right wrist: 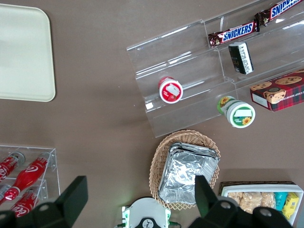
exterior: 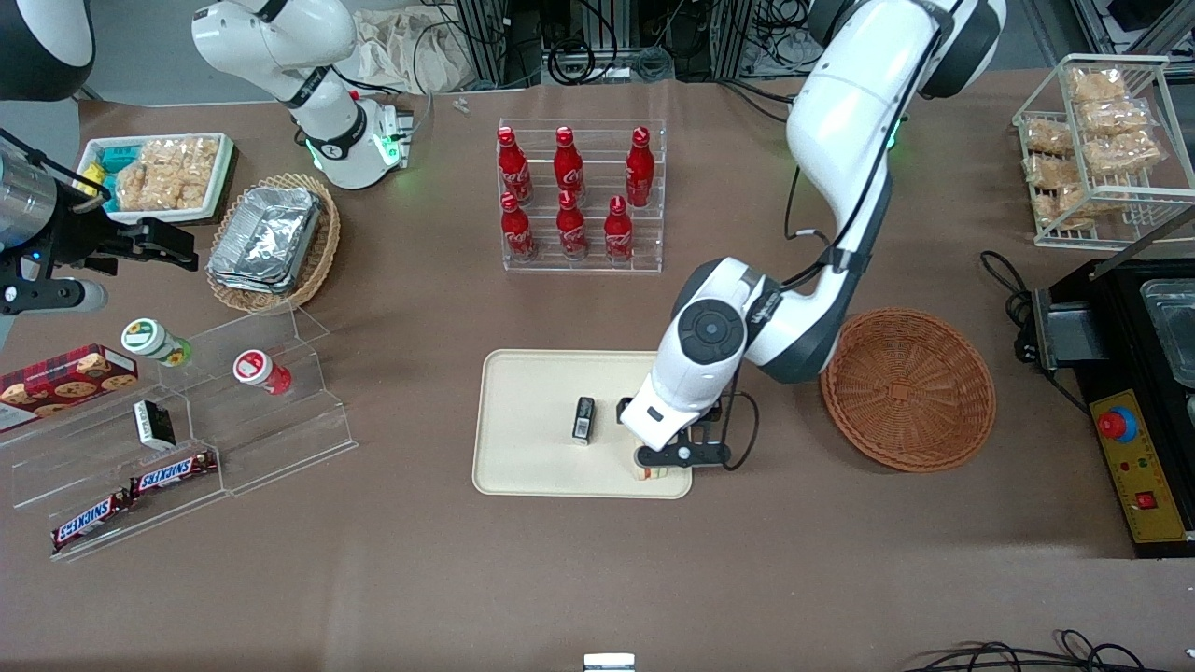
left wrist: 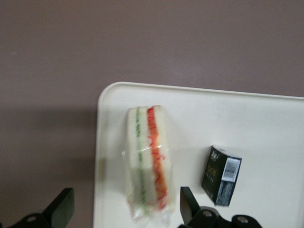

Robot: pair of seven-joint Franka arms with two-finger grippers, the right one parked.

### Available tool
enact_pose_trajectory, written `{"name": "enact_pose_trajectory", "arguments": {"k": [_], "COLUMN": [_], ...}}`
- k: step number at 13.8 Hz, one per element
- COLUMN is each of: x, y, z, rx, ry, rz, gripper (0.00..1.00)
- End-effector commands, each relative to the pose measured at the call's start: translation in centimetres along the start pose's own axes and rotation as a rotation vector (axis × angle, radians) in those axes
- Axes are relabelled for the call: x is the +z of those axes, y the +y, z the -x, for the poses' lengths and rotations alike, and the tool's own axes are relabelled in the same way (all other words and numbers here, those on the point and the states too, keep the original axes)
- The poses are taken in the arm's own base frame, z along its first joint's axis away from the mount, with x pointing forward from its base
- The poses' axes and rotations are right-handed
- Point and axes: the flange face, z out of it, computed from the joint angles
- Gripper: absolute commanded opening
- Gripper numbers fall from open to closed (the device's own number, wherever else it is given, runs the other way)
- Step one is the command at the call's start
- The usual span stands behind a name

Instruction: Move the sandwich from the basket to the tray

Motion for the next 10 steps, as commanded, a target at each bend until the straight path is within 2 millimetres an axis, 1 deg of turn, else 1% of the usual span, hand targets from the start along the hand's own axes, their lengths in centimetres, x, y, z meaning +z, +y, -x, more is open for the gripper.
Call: {"name": "enact_pose_trajectory", "arguments": {"k": [1, 2, 3, 4, 6, 7, 9, 10], "x": [-7.4, -9.5, -11.7, -12.9, -15.4, -16.5, -18.4, -19.2], "y": [-7.1, -9.0, -10.7, -13.5, -16.6, -19.8, -24.7, -27.5], "z": [-2.2, -2.2, -1.5, -1.4, 0.3, 0.6, 1.9, 2.0], "rx": [-0.079, -0.100, -0.116, -0.151, -0.123, -0.120, -0.077, -0.049], "ry": [-0.031, -0.028, -0.017, -0.017, -0.011, -0.010, -0.012, -0.017], "rz": [-0.047, -0.057, -0.056, -0.062, -0.068, -0.073, -0.080, -0.083], "gripper": [1.00, 1.00, 1.00, 1.00, 1.00, 1.00, 1.00, 1.00]}}
